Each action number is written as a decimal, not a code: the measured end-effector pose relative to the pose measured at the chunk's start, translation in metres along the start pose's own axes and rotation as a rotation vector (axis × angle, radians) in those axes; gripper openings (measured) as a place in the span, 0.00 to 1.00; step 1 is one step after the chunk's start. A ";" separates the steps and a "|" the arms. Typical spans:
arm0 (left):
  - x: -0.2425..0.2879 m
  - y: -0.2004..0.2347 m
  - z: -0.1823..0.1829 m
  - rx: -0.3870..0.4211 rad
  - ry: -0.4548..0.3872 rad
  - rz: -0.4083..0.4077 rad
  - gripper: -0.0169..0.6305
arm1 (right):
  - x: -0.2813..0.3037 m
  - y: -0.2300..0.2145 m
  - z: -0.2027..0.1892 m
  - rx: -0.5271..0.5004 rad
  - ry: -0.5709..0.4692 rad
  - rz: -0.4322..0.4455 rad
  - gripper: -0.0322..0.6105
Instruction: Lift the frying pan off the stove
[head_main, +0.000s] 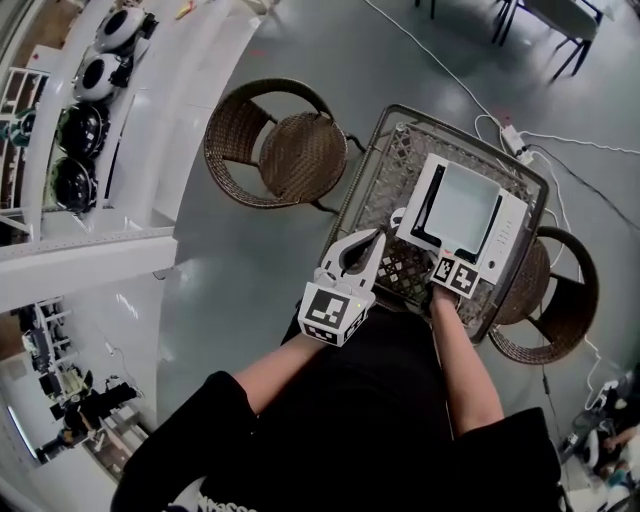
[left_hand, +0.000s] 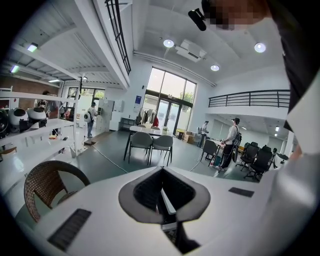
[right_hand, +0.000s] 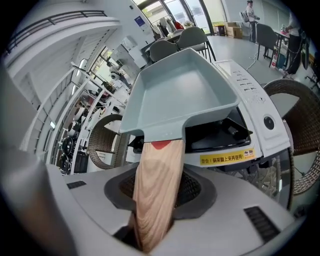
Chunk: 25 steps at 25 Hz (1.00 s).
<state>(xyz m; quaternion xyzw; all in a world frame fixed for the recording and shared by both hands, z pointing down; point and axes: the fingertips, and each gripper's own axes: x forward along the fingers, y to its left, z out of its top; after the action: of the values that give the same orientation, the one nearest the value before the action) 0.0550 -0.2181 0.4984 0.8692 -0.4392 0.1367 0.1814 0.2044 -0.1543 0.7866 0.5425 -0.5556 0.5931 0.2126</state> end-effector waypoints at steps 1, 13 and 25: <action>-0.002 0.001 0.000 0.000 -0.001 0.004 0.04 | -0.001 -0.001 -0.001 0.003 -0.002 0.004 0.28; -0.022 0.004 0.002 -0.005 -0.021 0.017 0.04 | -0.011 -0.001 -0.008 -0.020 -0.010 -0.020 0.27; -0.033 -0.001 0.007 0.011 -0.030 -0.071 0.04 | -0.069 0.027 0.010 -0.122 -0.181 -0.054 0.27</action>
<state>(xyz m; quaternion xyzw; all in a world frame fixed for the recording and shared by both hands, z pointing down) 0.0376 -0.1966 0.4788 0.8873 -0.4097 0.1196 0.1747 0.2077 -0.1470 0.7118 0.5946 -0.5927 0.5009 0.2102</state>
